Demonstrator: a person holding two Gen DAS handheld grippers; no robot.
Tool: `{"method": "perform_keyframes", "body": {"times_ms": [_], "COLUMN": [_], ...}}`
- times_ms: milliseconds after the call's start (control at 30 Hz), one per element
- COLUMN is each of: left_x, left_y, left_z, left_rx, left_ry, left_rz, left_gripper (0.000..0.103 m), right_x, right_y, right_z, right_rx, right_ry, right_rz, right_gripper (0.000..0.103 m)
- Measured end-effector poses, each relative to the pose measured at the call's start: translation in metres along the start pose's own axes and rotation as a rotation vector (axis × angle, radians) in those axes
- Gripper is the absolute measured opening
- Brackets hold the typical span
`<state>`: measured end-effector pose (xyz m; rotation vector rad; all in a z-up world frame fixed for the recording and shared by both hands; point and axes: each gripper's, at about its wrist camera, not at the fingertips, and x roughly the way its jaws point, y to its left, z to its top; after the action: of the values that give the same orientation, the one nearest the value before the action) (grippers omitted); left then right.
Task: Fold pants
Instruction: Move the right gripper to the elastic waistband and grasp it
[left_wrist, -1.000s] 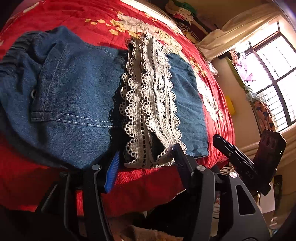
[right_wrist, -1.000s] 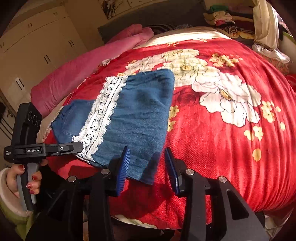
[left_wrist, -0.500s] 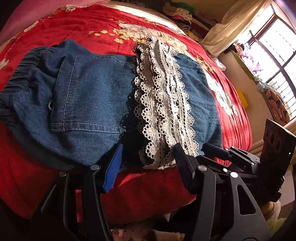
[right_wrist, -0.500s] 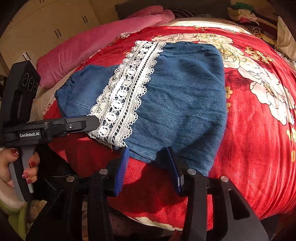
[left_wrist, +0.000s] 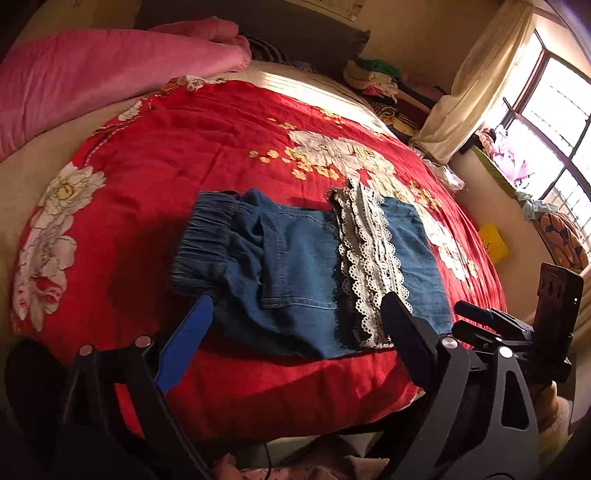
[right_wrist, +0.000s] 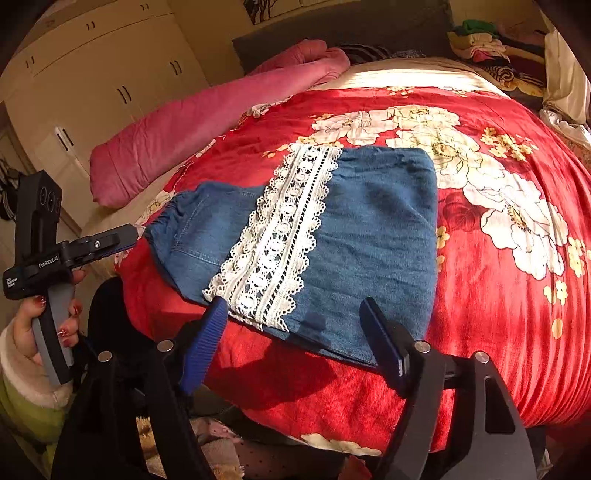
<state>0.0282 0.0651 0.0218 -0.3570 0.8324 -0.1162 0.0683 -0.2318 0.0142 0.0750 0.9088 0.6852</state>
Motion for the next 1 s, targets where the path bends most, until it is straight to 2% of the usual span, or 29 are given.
{"method": "perform_keyframes", "body": {"times_ms": [100, 200, 500, 733, 1000], "left_x": [-0.009, -0.012, 0.005, 0.026, 0.042], "left_y": [0.012, 0.021, 0.045, 0.048, 0.051], "left_z": [0.001, 0.001, -0.008, -0.013, -0.012], "left_rx": [-0.015, -0.022, -0.087, -0.099, -0.092], "left_ry": [-0.013, -0.019, 0.028, 0.051, 0.046], "left_rz": [0.043, 0.071, 0.06, 0.005, -0.043], "left_gripper": [0.093, 0.093, 0.093, 0.093, 0.093], "right_x": [-0.003, -0.005, 0.011, 0.059, 0.131], "right_y": [0.008, 0.018, 0.049, 0.068, 0.108], "right_z": [0.009, 0.021, 0.059, 0.1, 0.13], "right_rx": [-0.007, -0.025, -0.107, -0.157, -0.249], "right_ry": [-0.029, -0.052, -0.048, 0.033, 0.188], "right_rz": [-0.004, -0.008, 0.042, 0.092, 0.159], "right_gripper": [0.084, 0.091, 0.093, 0.094, 0.094]}}
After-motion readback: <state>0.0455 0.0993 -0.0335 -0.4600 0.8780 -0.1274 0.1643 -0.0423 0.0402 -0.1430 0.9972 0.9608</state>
